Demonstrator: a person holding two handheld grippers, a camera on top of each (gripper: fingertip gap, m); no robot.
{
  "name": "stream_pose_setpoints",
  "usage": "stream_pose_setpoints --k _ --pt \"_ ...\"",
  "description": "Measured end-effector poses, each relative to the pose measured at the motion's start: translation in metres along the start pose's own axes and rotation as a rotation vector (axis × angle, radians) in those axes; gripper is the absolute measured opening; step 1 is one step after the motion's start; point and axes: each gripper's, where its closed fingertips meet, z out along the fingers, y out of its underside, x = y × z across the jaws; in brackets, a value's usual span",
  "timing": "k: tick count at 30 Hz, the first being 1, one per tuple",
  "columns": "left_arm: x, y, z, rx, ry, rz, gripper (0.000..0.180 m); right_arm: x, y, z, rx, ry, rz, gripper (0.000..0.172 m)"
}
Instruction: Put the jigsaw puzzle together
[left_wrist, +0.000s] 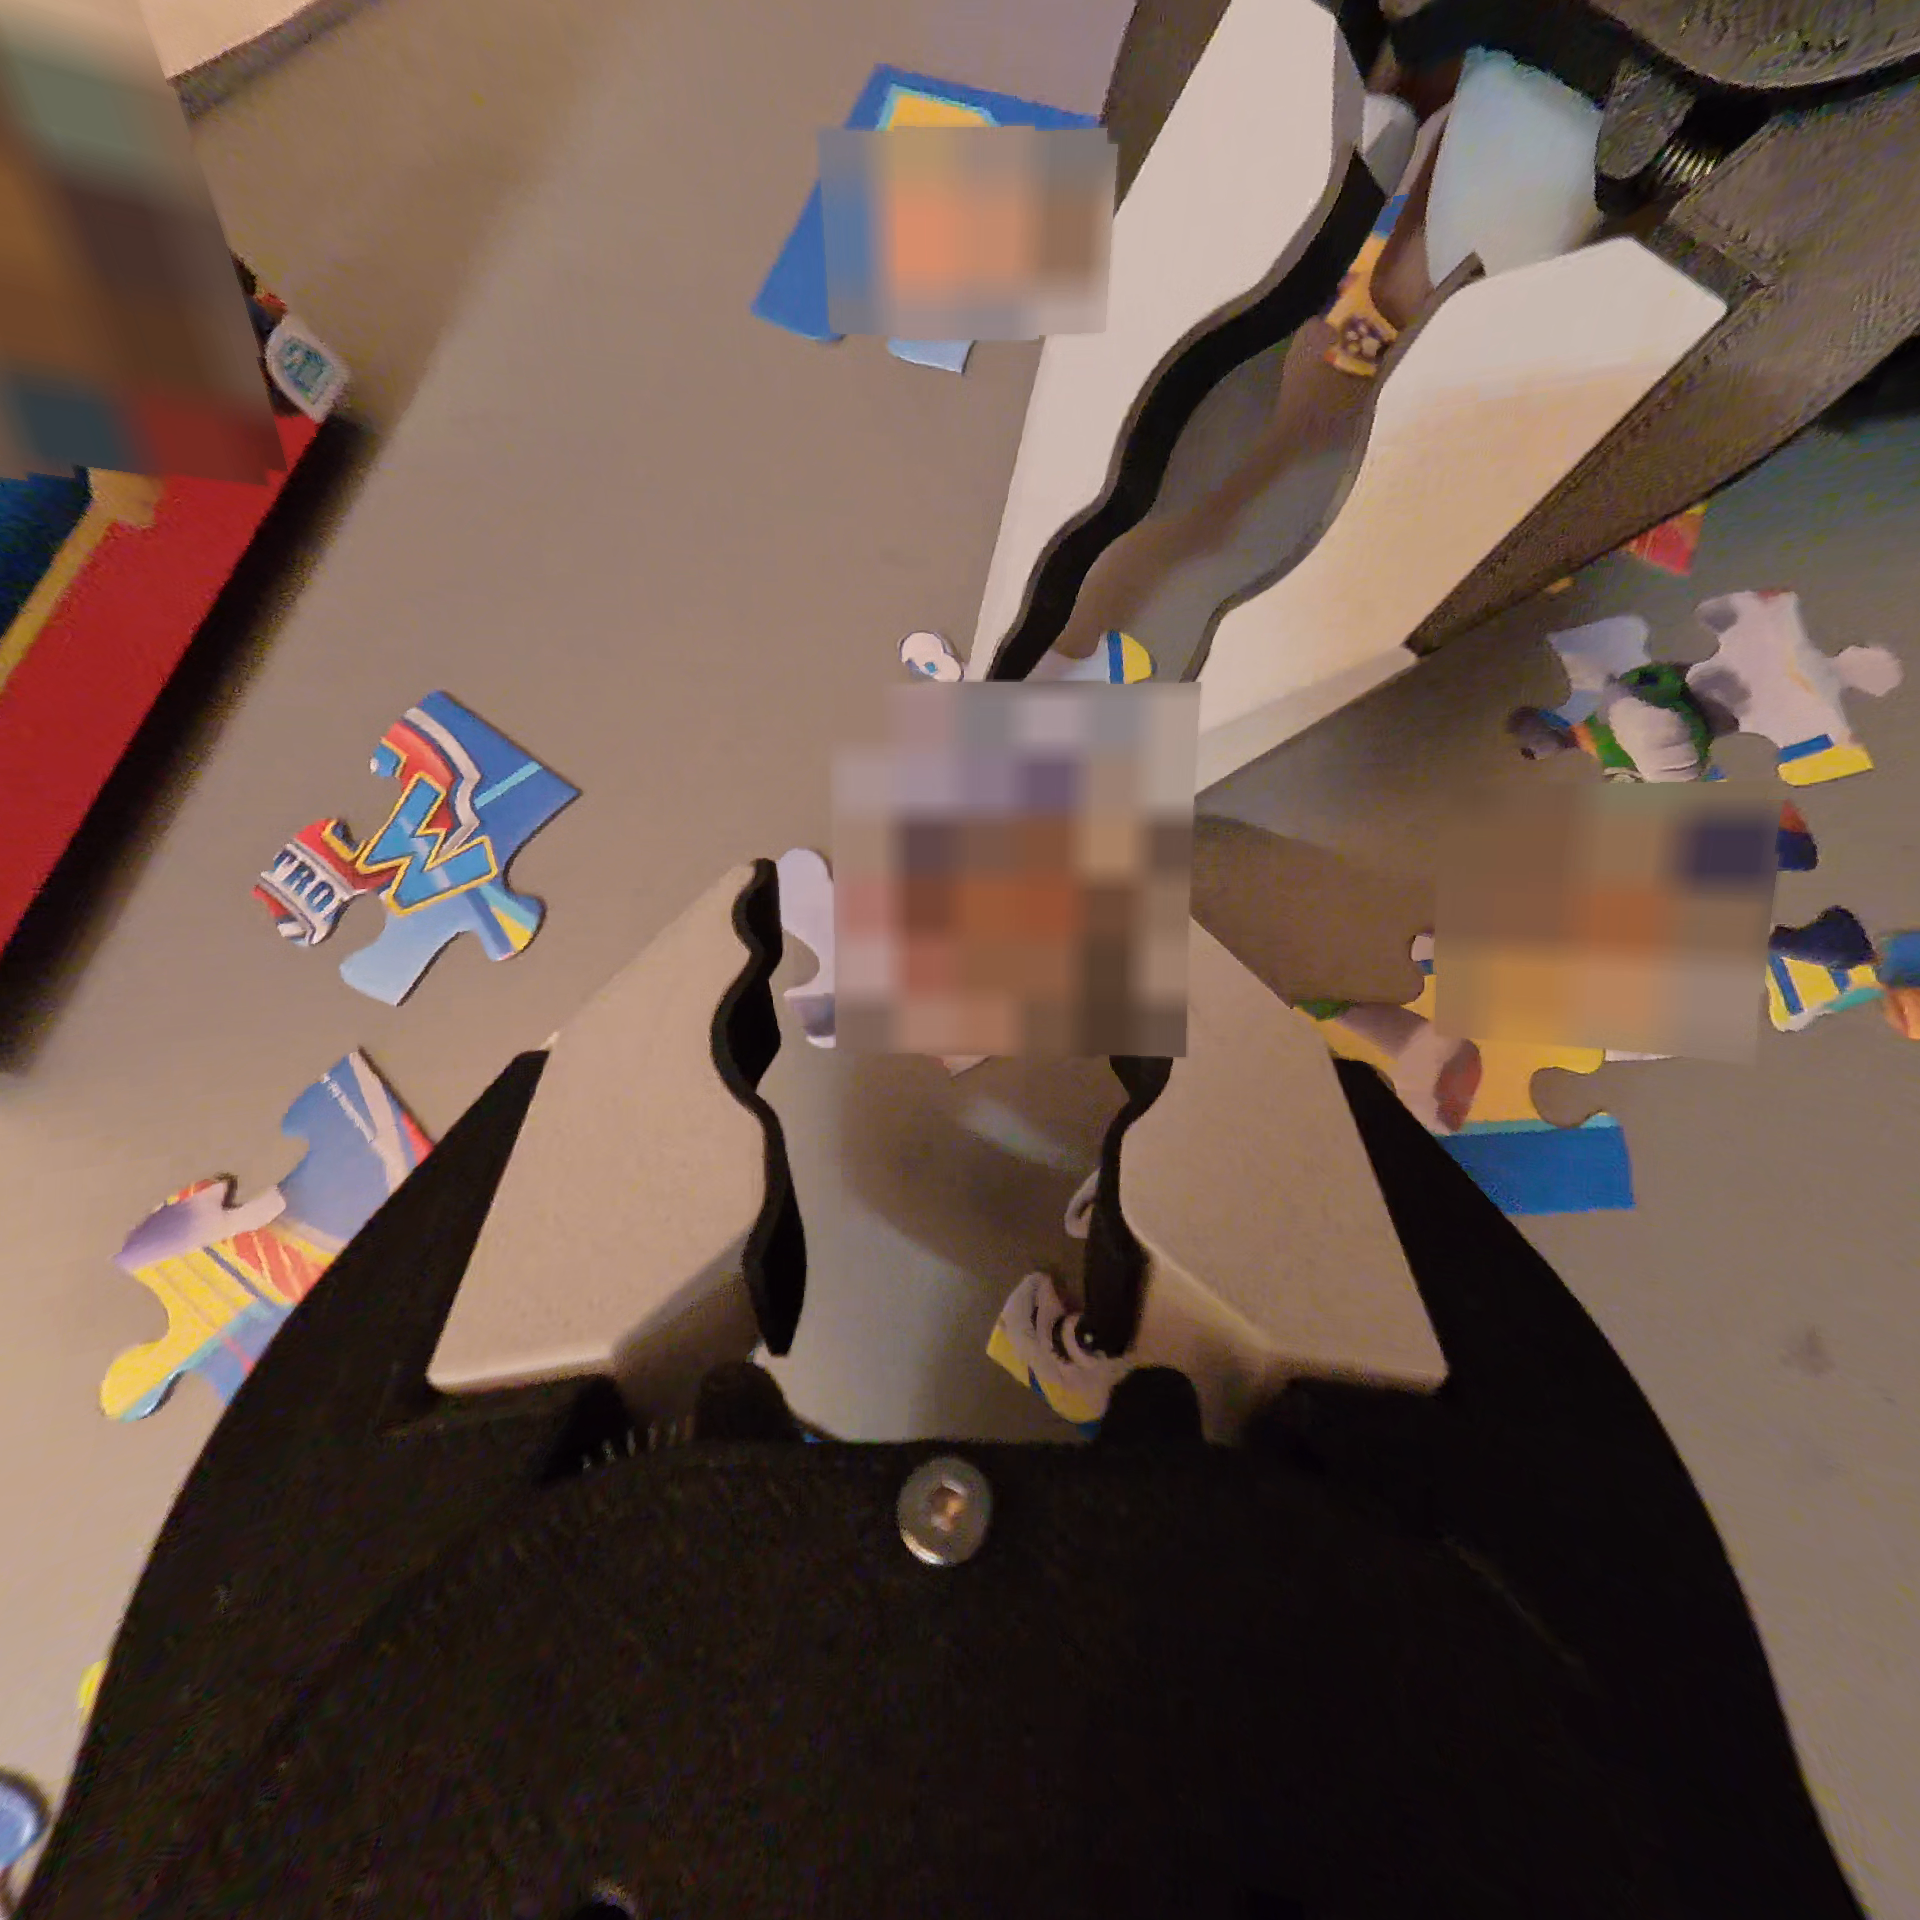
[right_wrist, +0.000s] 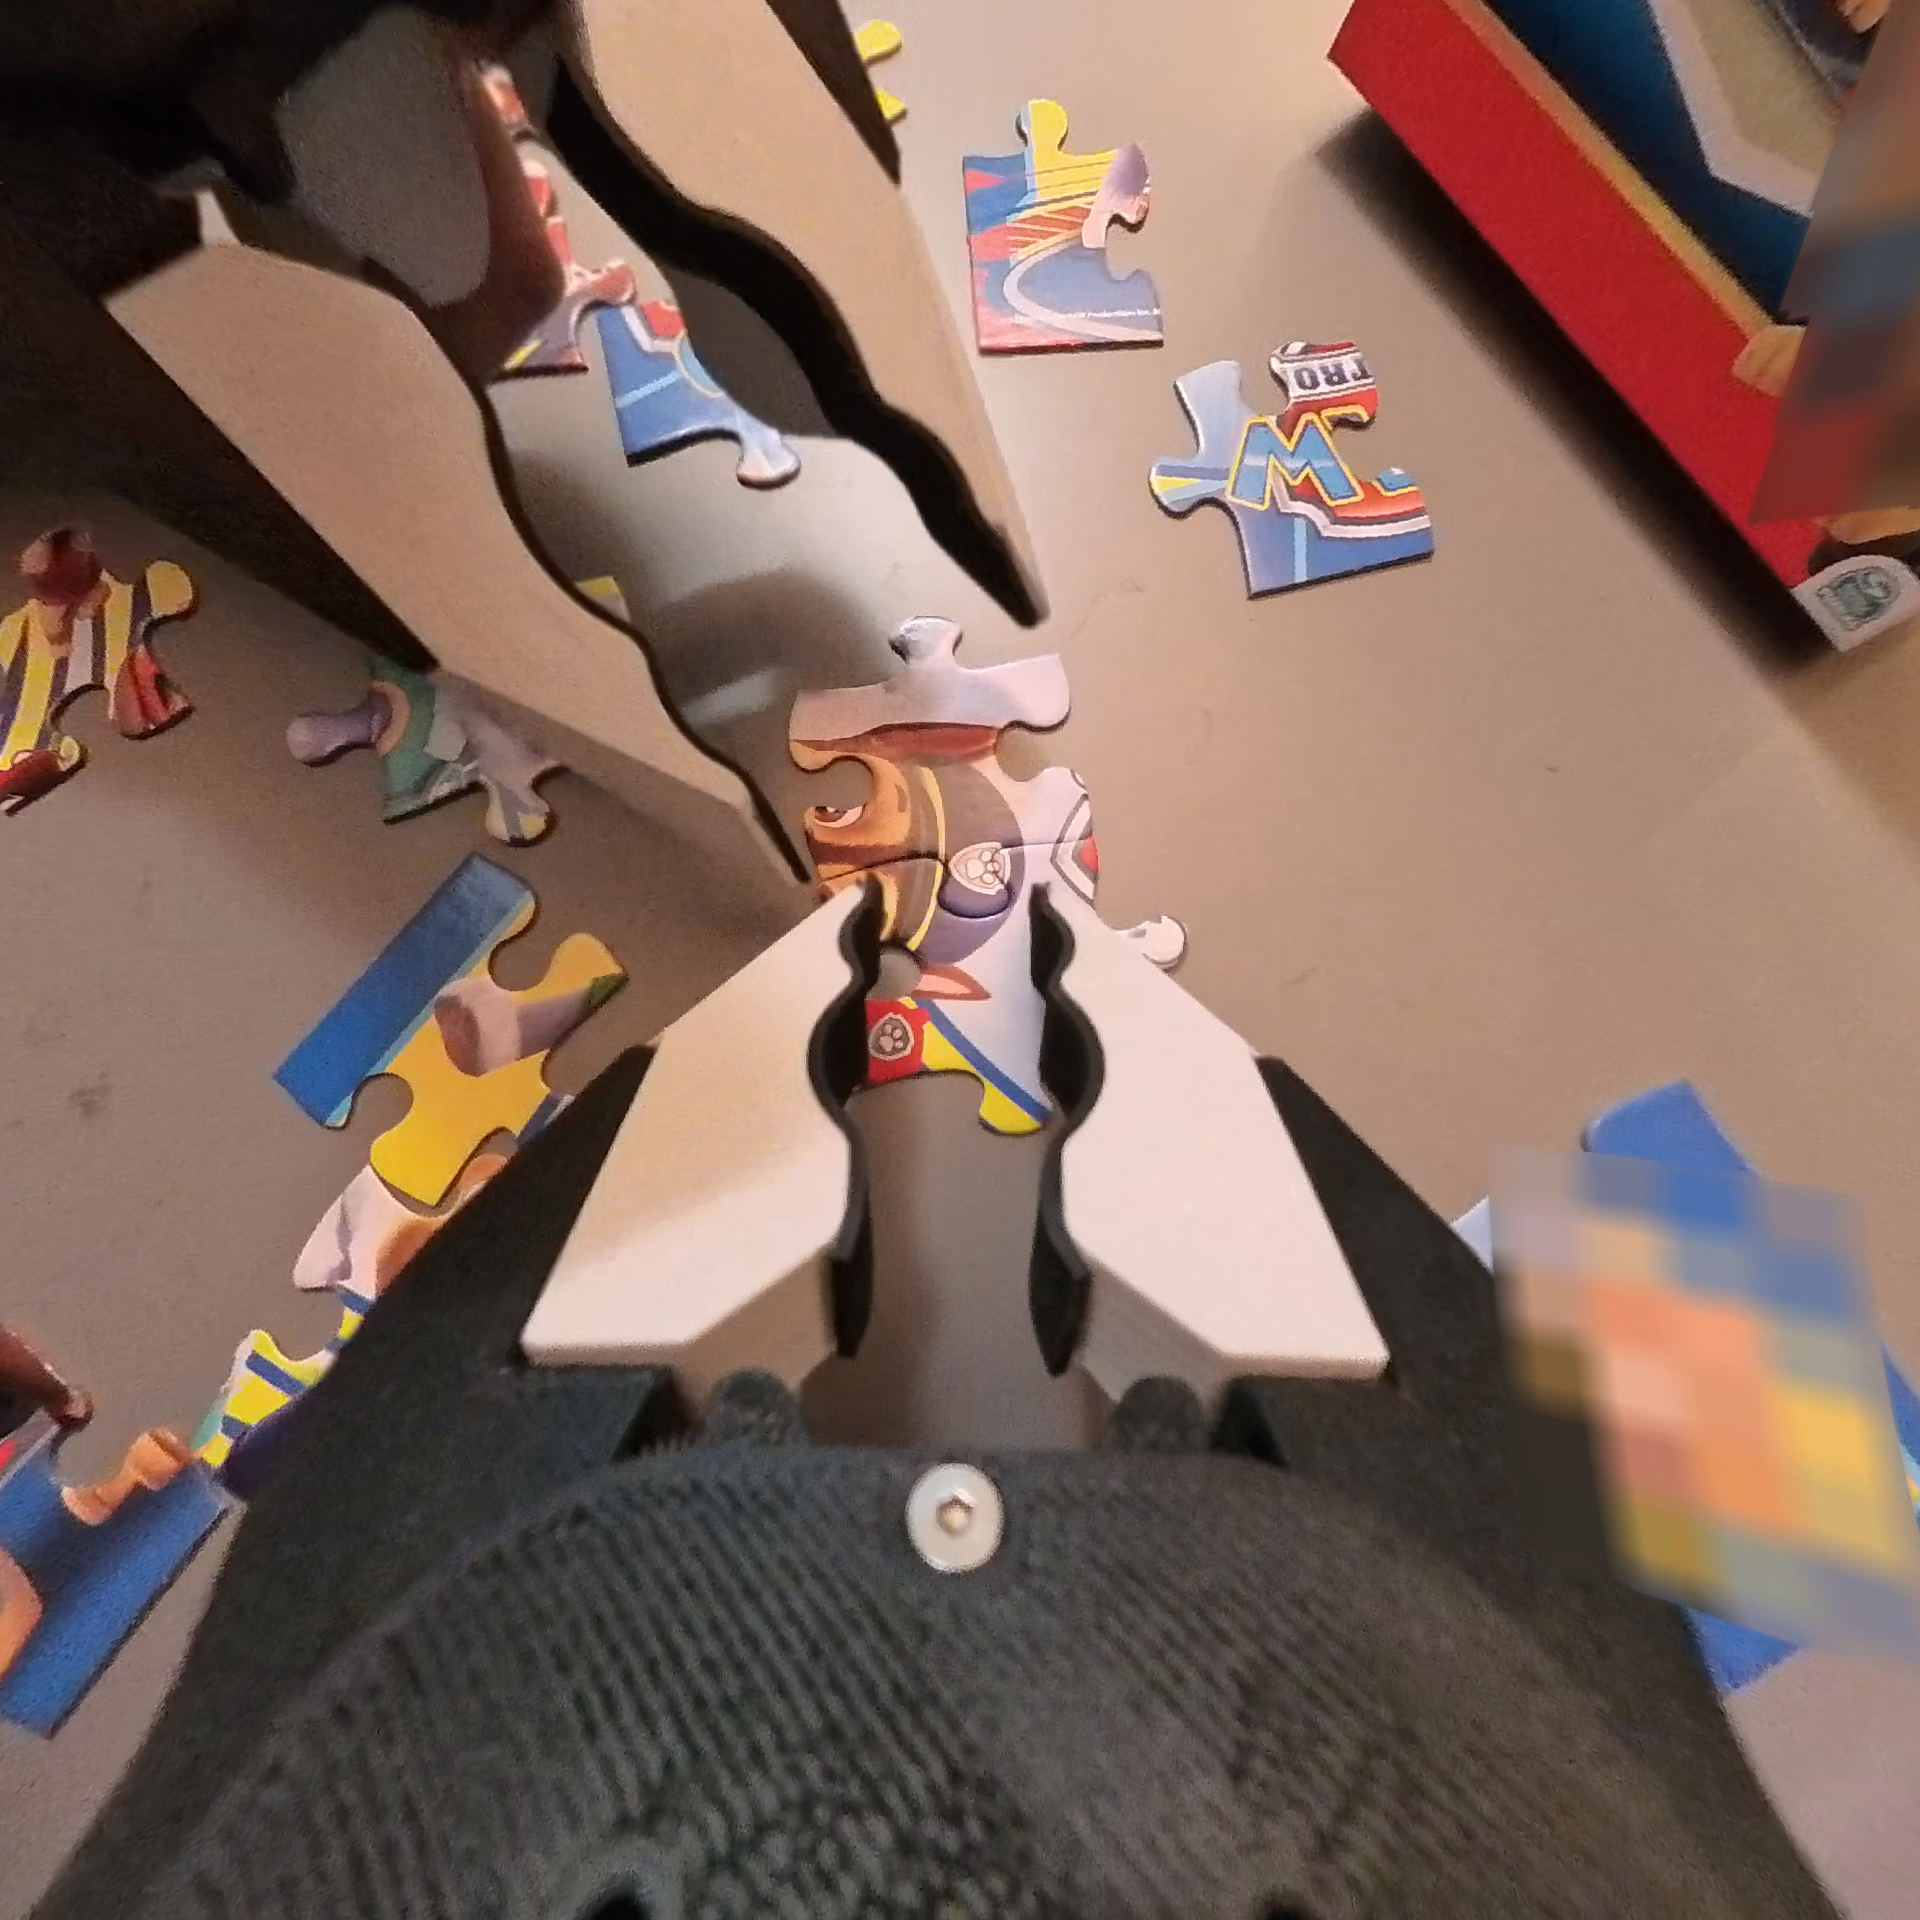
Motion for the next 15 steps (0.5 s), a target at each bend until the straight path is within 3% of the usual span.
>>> stream_pose_setpoints --k 15 --pt "0.005 0.013 0.006 -0.021 0.087 -0.069 0.034 0.003 0.004 0.010 -0.001 -0.017 -0.002 0.024"
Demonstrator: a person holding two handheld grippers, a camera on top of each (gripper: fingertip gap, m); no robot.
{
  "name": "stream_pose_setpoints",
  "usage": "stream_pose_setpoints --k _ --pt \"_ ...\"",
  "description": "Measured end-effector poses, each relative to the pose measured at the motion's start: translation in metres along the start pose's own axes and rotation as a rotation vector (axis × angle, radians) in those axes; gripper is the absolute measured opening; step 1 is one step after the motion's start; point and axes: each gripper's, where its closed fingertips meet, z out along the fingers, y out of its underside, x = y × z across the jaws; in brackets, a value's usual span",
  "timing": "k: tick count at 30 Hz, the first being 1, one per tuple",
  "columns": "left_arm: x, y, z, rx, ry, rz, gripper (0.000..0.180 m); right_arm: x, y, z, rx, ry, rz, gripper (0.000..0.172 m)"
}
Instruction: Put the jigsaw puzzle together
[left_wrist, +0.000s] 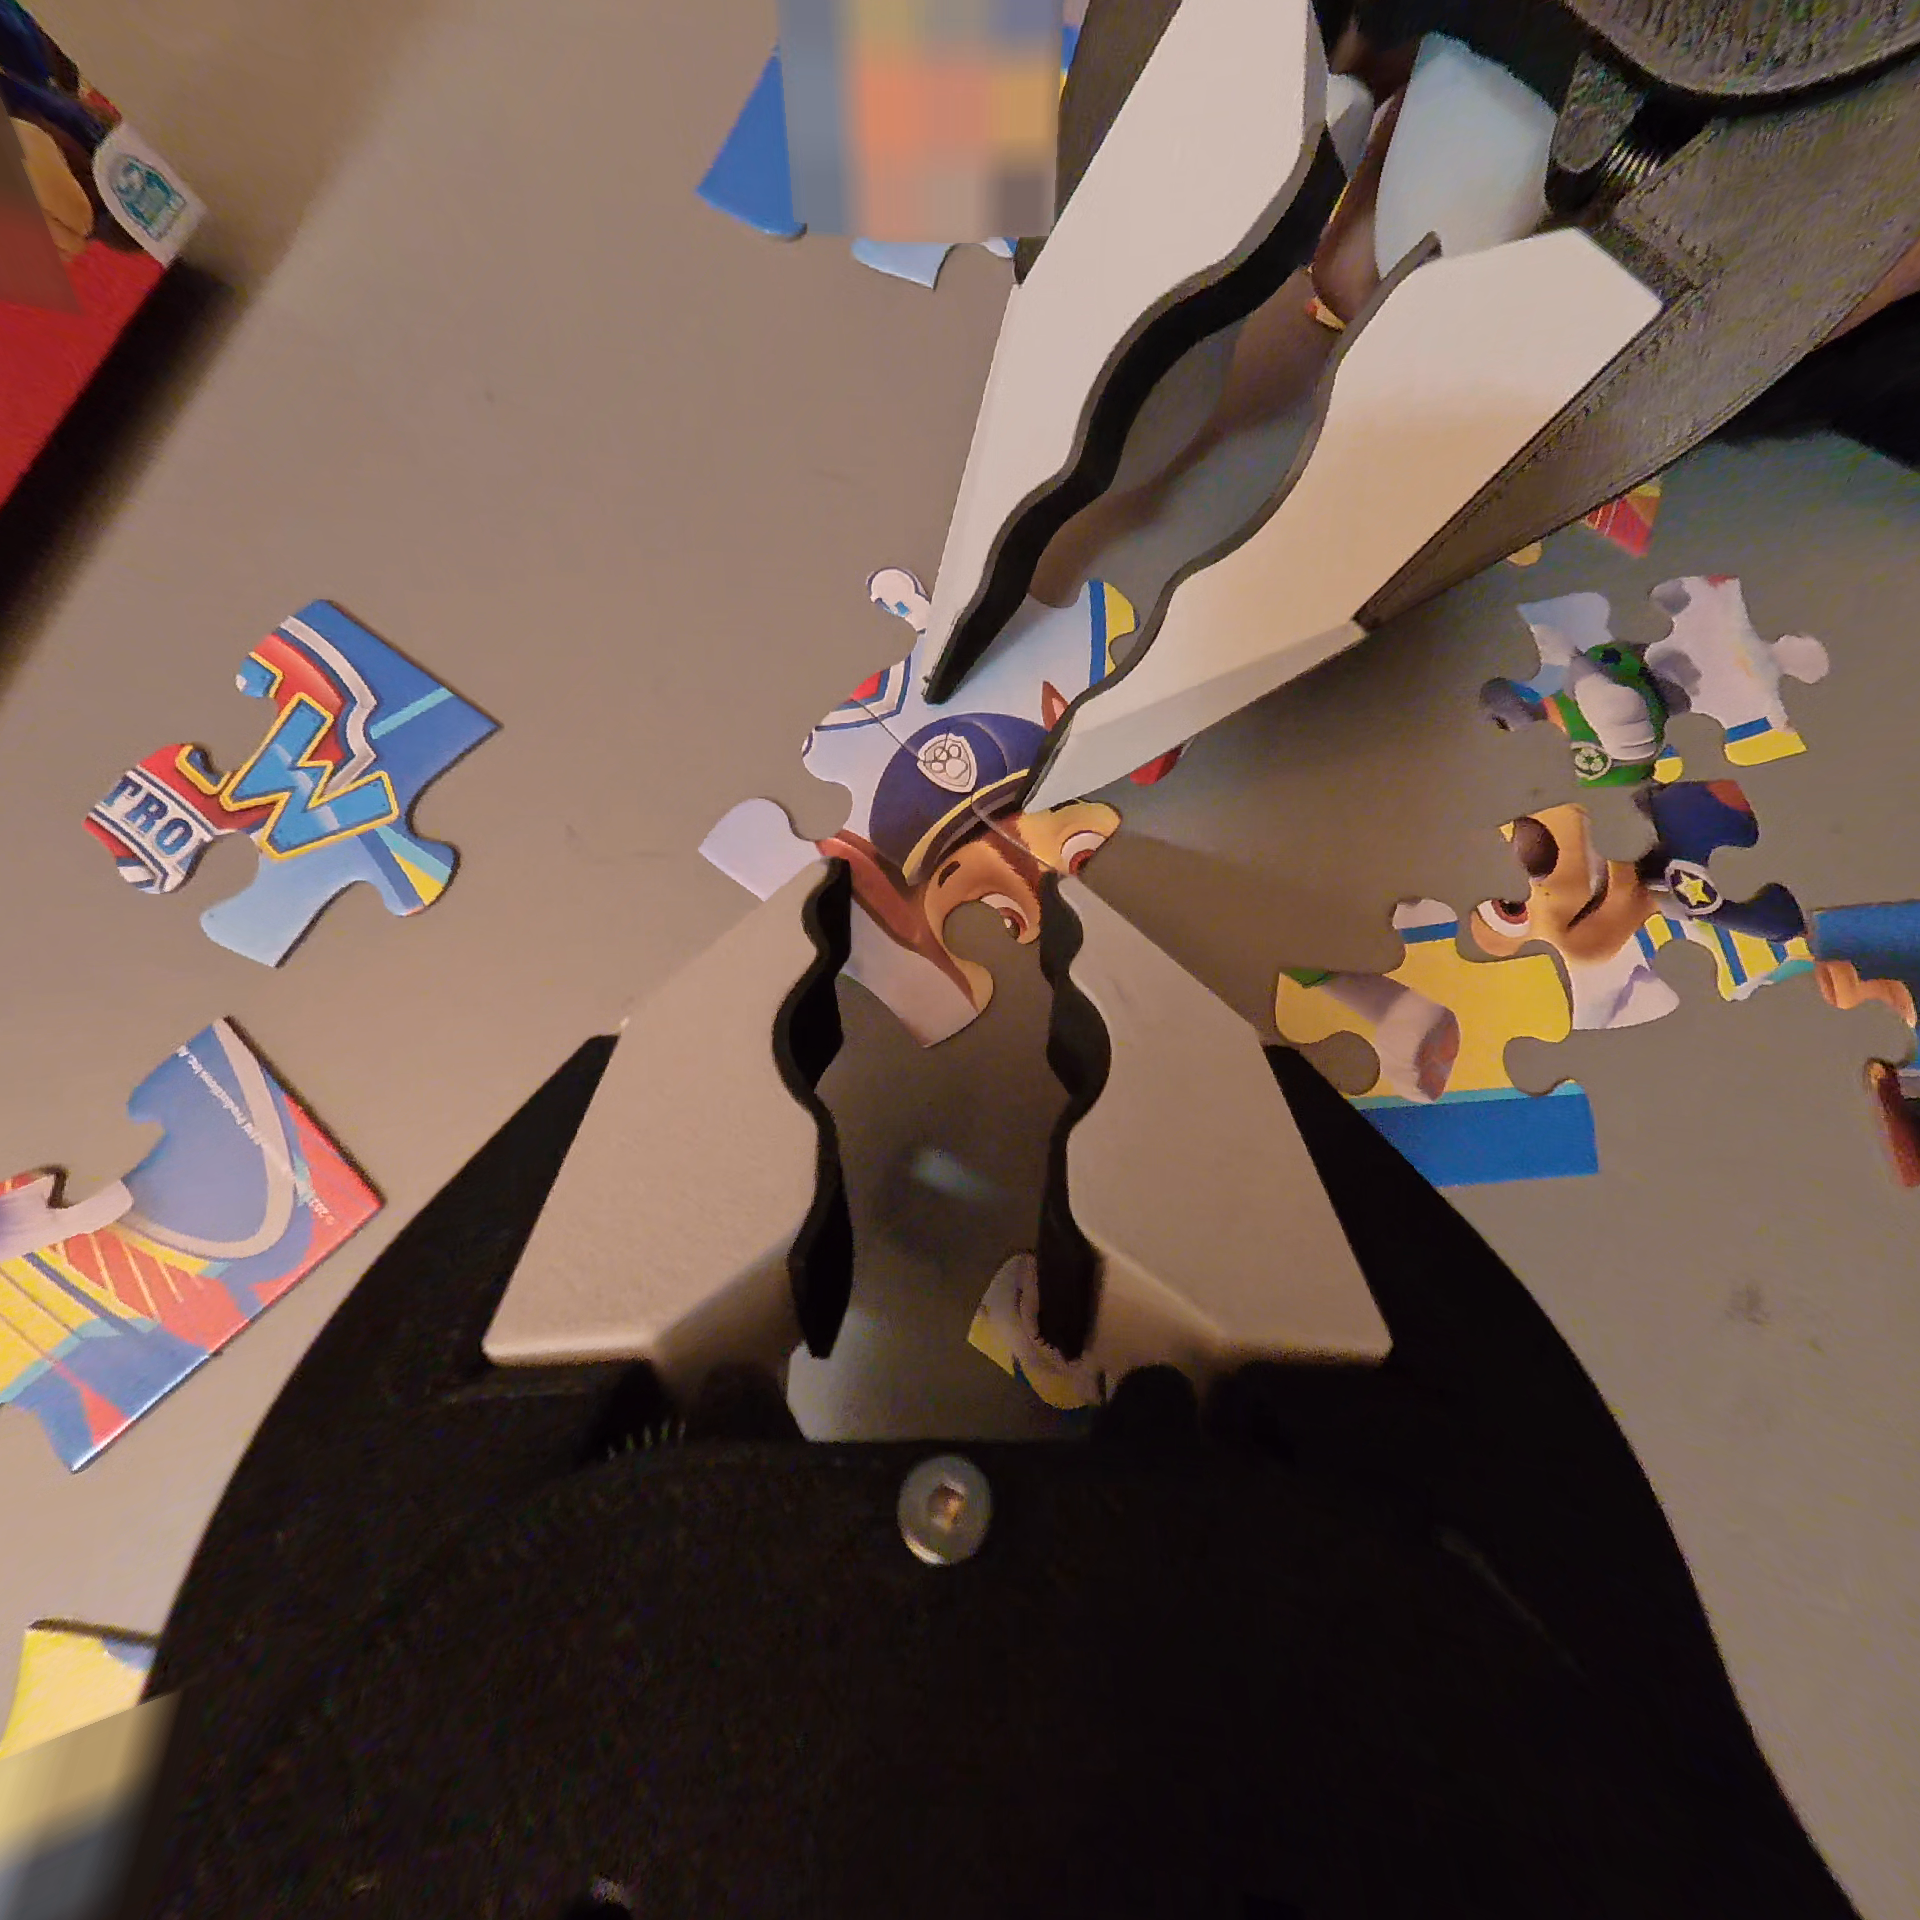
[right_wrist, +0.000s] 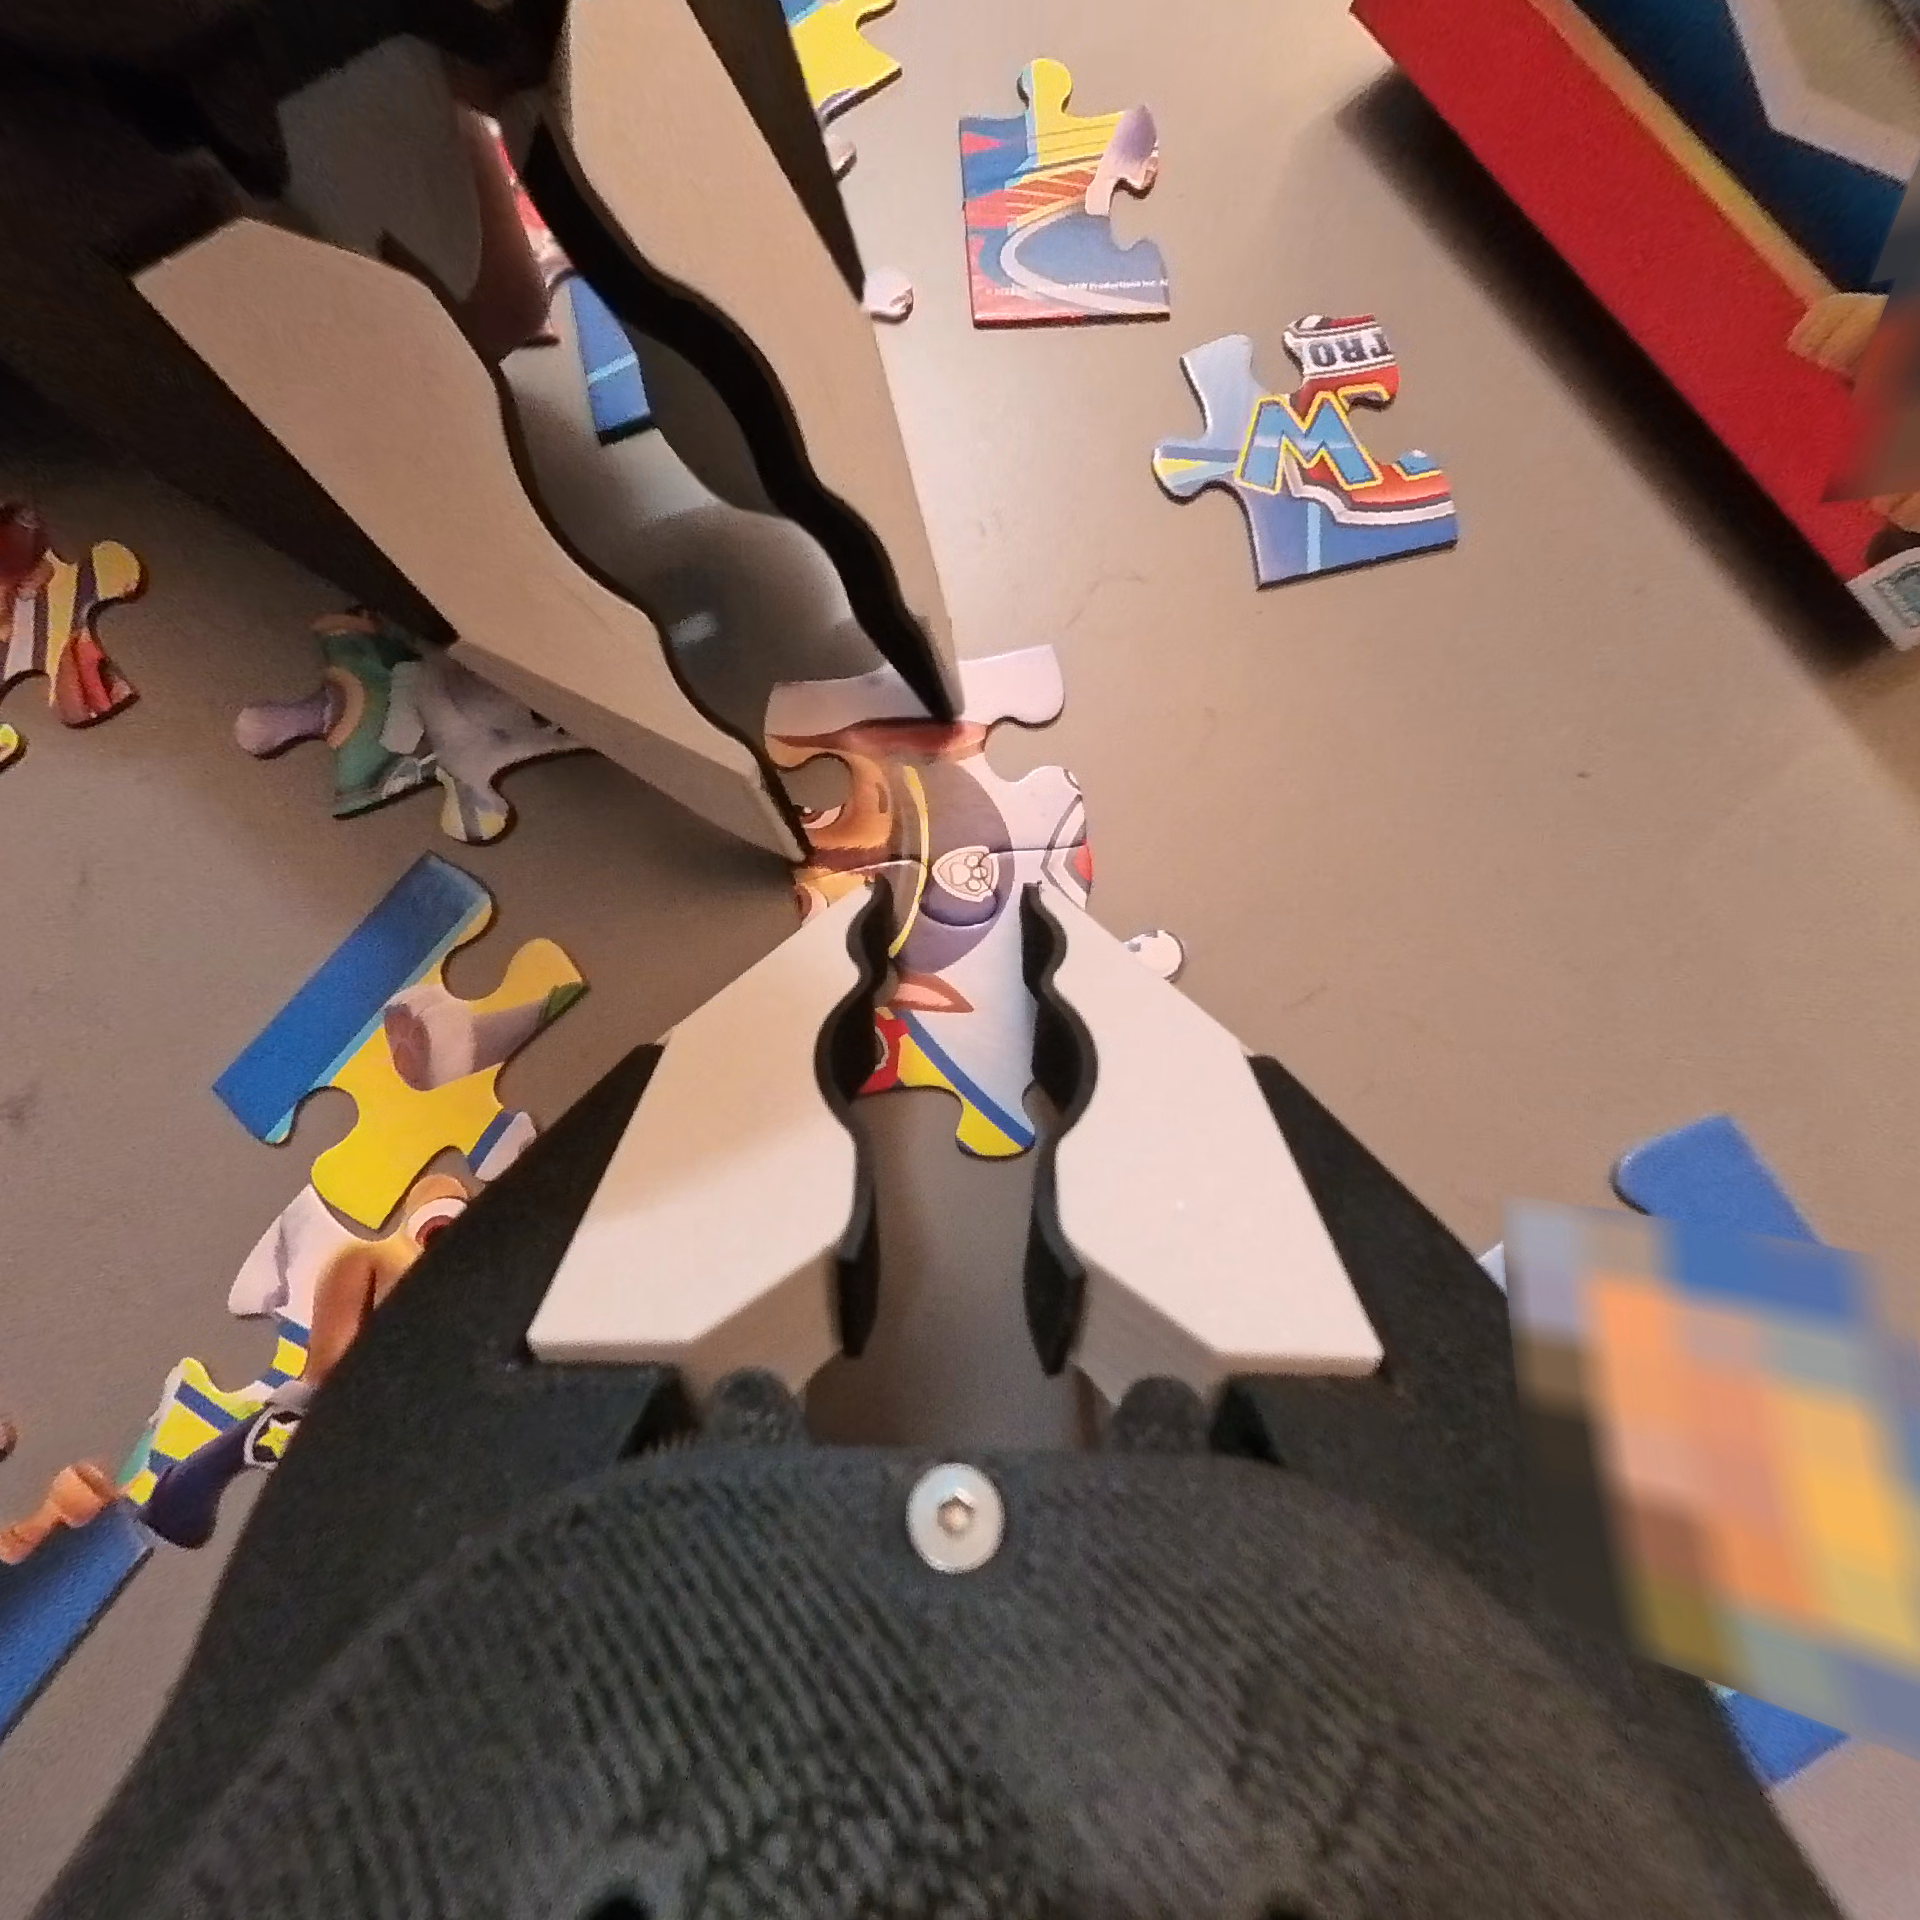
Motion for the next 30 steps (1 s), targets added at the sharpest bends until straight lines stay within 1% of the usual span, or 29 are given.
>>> stream_pose_setpoints --k 11,12,14,16,22,25,30 --pt "-0.002 0.001 0.001 -0.006 -0.018 0.000 0.030 0.000 0.000 0.000 0.007 -0.003 -0.019 0.024" --pt "-0.002 0.001 0.001 -0.006 -0.018 0.000 0.030 -0.002 0.000 0.000 0.005 -0.013 -0.022 0.025" --pt "-0.002 0.000 0.001 -0.003 -0.018 -0.003 0.029 -0.009 -0.001 -0.001 0.015 -0.056 -0.031 0.036" --pt "-0.002 0.000 0.001 -0.001 -0.018 -0.007 0.029 -0.011 -0.004 -0.004 0.041 -0.068 -0.031 0.039" --pt "-0.002 0.000 0.001 0.002 -0.014 -0.025 0.030 -0.002 0.009 -0.007 -0.002 -0.020 -0.052 0.042" --pt "0.001 0.000 0.000 0.001 0.003 -0.037 0.034 0.007 0.011 -0.008 -0.012 0.016 -0.070 0.041" --pt "0.004 0.000 0.000 -0.018 0.008 -0.032 0.039 0.017 0.009 -0.007 -0.011 0.002 -0.065 0.043"
